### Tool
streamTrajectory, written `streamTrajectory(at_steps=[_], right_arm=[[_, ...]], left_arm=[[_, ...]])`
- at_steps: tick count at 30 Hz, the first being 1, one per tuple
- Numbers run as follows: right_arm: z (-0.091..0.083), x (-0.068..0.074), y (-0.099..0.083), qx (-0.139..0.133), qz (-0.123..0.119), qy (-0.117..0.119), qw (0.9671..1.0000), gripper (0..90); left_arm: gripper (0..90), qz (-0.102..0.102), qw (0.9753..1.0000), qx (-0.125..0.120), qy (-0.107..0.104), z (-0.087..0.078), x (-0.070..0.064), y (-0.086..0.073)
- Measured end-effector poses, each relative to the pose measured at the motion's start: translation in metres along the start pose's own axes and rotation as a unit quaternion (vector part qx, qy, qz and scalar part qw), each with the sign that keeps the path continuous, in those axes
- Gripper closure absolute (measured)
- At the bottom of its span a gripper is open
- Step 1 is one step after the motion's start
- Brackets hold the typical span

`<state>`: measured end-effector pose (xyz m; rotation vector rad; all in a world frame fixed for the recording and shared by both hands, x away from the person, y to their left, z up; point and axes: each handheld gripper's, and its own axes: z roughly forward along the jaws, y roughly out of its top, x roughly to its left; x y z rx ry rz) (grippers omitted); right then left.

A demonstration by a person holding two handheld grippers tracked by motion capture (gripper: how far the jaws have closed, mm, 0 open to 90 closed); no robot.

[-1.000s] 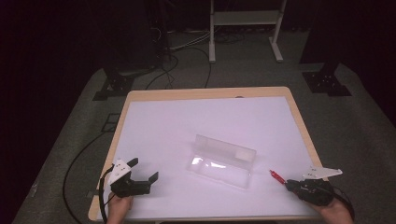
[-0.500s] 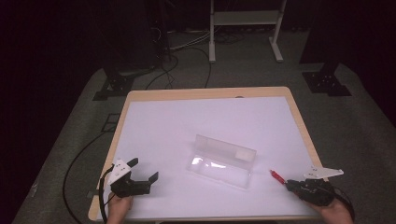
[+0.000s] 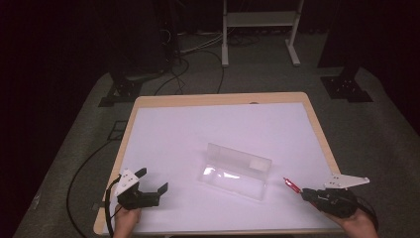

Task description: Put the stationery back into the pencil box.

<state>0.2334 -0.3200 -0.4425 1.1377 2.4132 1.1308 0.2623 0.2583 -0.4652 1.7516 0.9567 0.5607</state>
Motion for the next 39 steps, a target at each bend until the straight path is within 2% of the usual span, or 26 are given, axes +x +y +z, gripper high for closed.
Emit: streamTrajectory(at_steps=[11, 17, 25, 39], right_arm=[[0.001, 0.02, 0.033, -0.006, -0.046, 0.033, 0.9984, 78.9], [0.006, 0.027, 0.046, -0.005, -0.058, 0.045, 0.9973, 79.0], [0.019, 0.04, 0.067, -0.004, -0.092, 0.066, 0.9936, 79.0], [0.04, 0.054, 0.092, 0.003, -0.124, 0.086, 0.9885, 78.9]], left_arm=[[0.0, -0.002, 1.0, 0.0, 0.0, 0.0, 0.0, 0.0], [0.0, -0.002, 1.0, 0.0, 0.0, 0.0, 0.0, 0.0], [0.0, -0.001, 1.0, 0.0, -0.001, 0.0, 0.001, 0.0], [0.0, 0.0, 1.0, 0.001, -0.002, 0.0, 0.001, 0.0]])
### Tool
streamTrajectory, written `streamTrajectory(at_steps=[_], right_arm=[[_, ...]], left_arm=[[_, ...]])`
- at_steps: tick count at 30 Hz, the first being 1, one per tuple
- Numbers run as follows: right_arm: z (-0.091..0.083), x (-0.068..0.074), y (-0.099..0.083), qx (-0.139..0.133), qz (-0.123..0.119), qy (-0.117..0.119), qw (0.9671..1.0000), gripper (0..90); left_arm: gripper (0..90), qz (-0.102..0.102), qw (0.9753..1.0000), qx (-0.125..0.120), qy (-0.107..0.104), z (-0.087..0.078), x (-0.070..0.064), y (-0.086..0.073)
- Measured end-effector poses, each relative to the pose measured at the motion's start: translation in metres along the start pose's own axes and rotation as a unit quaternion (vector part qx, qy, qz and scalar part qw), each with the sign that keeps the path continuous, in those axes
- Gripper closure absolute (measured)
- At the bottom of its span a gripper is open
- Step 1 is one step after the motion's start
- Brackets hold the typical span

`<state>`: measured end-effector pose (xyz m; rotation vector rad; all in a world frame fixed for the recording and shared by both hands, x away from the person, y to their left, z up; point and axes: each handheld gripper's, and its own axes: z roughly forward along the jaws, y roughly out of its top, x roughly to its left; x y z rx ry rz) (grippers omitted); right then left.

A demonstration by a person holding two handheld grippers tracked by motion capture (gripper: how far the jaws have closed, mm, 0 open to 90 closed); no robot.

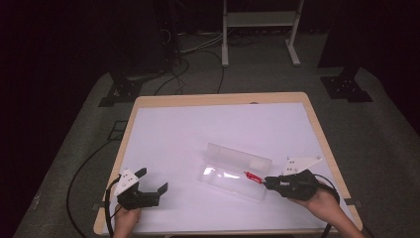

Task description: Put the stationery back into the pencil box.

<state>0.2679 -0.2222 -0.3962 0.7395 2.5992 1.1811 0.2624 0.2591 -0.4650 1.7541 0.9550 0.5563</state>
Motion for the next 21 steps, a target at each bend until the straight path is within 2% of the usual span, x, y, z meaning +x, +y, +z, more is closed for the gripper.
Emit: streamTrajectory(at_steps=[21], right_arm=[[0.025, 0.0, 0.026, 0.004, -0.024, 0.017, 0.9996, 79.0]], left_arm=[[0.0, 0.0, 1.0, -0.001, 0.0, 0.0, 0.0, 0.0]])
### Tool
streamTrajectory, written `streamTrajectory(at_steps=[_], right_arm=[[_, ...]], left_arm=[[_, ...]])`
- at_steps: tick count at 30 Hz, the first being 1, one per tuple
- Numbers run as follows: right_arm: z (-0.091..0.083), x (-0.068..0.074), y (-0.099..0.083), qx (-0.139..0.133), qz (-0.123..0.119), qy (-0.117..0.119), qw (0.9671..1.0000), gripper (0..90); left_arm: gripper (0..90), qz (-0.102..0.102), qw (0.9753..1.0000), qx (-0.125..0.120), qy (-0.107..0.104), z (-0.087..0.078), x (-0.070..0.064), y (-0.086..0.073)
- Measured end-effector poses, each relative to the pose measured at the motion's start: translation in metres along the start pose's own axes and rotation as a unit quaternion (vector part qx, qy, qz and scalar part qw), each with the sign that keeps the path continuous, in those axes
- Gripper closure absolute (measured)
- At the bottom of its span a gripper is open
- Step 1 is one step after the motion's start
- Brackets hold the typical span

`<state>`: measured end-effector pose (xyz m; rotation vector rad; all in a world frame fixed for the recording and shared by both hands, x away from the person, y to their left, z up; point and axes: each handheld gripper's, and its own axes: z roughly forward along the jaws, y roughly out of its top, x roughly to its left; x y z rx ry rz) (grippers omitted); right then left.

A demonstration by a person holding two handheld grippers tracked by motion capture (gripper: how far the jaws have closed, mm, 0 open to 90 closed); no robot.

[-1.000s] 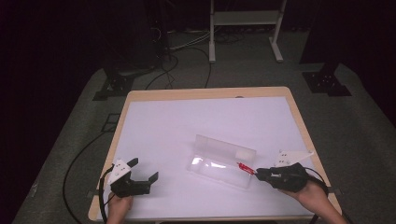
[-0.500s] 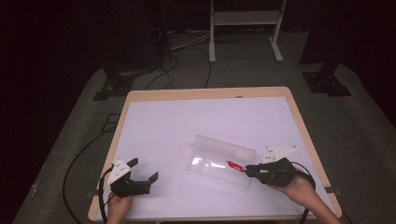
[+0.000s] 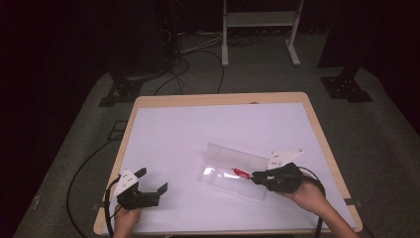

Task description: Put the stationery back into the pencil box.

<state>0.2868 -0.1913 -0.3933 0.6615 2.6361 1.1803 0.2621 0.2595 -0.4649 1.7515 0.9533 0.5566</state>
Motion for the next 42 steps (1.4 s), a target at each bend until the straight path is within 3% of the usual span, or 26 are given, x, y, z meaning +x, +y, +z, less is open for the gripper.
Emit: streamTrajectory(at_steps=[25, 42], right_arm=[[0.037, -0.008, 0.014, 0.021, -0.006, 0.021, 0.9995, 78.9], [0.061, -0.016, 0.011, 0.037, 0.001, 0.033, 0.9988, 78.9]], left_arm=[[0.0, 0.0, 1.0, -0.003, -0.001, 0.0, -0.001, 0.0], [0.0, 0.002, 1.0, -0.003, -0.002, 0.0, 0.0, 0.0]])
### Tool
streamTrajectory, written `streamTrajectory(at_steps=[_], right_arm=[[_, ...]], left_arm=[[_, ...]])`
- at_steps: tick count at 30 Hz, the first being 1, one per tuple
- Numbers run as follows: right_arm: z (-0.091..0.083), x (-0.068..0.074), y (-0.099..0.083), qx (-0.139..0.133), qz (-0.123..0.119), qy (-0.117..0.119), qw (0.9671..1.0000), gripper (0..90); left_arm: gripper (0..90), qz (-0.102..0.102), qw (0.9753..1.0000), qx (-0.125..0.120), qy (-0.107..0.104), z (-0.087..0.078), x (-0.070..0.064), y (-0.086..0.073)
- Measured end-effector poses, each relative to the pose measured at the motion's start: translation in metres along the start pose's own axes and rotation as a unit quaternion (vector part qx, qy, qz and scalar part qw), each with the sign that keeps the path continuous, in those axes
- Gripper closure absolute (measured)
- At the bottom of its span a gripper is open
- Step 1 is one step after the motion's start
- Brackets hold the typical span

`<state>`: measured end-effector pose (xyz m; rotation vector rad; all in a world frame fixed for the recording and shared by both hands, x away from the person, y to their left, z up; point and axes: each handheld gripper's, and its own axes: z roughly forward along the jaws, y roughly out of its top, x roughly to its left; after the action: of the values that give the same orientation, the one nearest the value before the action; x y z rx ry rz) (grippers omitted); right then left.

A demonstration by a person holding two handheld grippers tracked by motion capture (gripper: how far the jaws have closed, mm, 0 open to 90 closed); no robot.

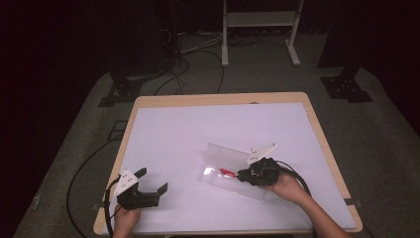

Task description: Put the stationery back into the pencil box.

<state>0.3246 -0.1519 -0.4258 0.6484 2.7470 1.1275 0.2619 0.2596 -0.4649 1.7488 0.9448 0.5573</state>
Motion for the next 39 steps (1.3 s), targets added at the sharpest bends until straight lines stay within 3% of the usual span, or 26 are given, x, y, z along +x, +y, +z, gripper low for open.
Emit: streamTrajectory(at_steps=[39], right_arm=[[0.032, -0.006, -0.016, 0.034, 0.016, 0.009, 0.9992, 78.8]], left_arm=[[0.0, -0.005, 1.0, -0.003, 0.002, -0.001, 0.0, 0.0]])
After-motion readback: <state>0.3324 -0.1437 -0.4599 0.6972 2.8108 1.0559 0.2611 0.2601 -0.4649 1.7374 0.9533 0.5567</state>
